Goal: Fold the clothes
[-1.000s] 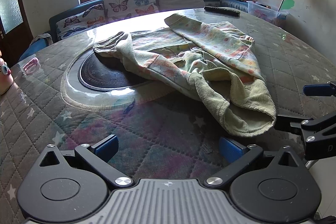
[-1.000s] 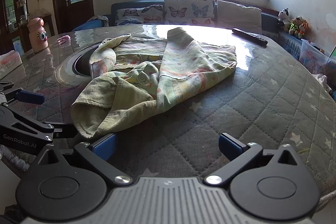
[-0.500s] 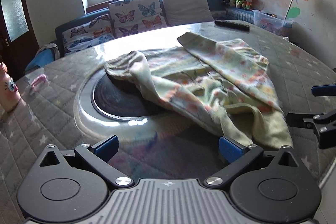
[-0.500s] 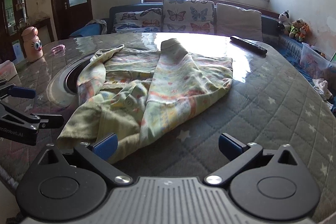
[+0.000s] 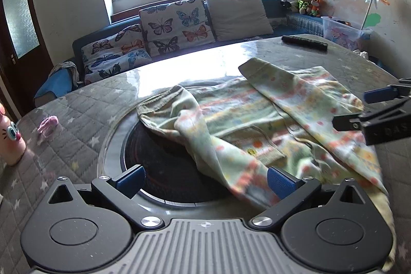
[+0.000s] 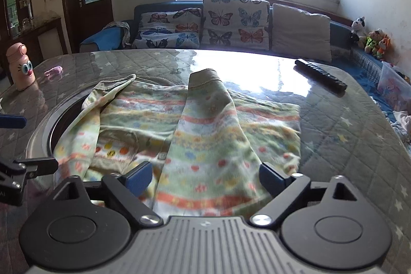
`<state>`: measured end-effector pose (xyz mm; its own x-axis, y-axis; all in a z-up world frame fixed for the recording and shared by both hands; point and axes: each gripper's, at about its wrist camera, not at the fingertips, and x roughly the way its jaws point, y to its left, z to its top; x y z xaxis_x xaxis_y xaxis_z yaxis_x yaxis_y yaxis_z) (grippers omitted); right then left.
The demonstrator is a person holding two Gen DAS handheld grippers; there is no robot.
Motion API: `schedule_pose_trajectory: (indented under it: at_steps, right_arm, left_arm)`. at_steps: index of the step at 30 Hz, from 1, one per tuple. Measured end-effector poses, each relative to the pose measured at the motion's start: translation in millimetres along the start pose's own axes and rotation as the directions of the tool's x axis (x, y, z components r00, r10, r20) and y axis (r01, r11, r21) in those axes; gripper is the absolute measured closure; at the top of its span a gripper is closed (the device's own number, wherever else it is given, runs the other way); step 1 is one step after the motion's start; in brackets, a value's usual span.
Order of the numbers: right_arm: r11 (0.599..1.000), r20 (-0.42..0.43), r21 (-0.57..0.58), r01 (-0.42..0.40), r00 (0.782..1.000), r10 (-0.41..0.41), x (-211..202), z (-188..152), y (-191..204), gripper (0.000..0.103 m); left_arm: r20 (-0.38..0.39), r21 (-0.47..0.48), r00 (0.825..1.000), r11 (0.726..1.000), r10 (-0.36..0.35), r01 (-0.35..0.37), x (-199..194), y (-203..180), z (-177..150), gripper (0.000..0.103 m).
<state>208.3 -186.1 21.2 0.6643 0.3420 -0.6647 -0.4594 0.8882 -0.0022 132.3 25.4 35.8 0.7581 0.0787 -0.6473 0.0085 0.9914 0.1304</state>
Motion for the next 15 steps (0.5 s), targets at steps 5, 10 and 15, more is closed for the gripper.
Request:
schedule_pose_trajectory:
  at_steps: [5,10,15]
  right_arm:
    - [1.0,-0.024,0.005,-0.024,0.999,0.024,37.2,26.3,1.9,0.025]
    - [0.998,-0.057,-0.008,-0.058,0.997,0.058,71.7,42.2,11.2,0.035]
    - [0.997,-0.087,-0.027,-0.067,0.994,0.064,99.7,49.1,19.2,0.046]
  left_arm:
    - [-0.015,-0.007,1.0,1.0,0.006,-0.006,17.9,7.2,13.3,0.007]
    - [-0.032,-0.009,1.0,1.0,0.002,-0.003,34.8,11.4,20.8,0.016]
    - [-0.04,-0.009,0.999,1.0,0.0,0.0,50.6,14.4,27.9,0.024]
